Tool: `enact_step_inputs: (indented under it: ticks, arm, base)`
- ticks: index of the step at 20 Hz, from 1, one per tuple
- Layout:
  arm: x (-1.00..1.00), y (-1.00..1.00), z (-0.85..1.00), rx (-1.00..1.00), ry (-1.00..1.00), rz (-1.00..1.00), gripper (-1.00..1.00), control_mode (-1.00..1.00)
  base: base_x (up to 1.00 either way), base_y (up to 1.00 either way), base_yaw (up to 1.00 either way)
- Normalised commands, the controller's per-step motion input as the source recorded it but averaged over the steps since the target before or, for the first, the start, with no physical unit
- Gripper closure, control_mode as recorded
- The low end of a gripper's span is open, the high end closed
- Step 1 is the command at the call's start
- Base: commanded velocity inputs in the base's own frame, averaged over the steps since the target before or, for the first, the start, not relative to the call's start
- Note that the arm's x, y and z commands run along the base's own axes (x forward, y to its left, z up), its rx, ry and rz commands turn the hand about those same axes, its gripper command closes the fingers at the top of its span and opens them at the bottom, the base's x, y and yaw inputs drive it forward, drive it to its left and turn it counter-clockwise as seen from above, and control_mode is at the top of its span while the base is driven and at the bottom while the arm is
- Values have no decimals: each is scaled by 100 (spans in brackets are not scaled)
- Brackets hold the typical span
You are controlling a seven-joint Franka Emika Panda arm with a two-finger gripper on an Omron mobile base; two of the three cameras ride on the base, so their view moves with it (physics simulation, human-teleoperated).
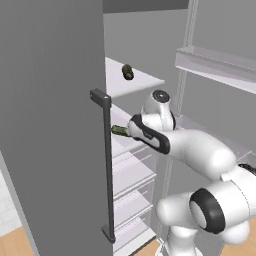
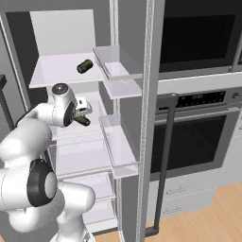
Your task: Place one cucumber and one steak in each tupperware on the nearby counter, to pack two identical lunches.
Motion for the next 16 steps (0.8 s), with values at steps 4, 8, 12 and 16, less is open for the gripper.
enact_step_inputs:
  ticks: [4,8,12,16]
  arm:
    - [64,0,-14,1,12,0,-100,-100]
    - [12,7,-24,2,14,0,-100,-100]
    - [46,27,-60,0,3,0,-100,-100]
    - [57,9,-29,0,0,0,-100,-100]
  base:
    - [0,0,0]
    - [0,0,0]
    - [0,0,0]
    - [0,0,0]
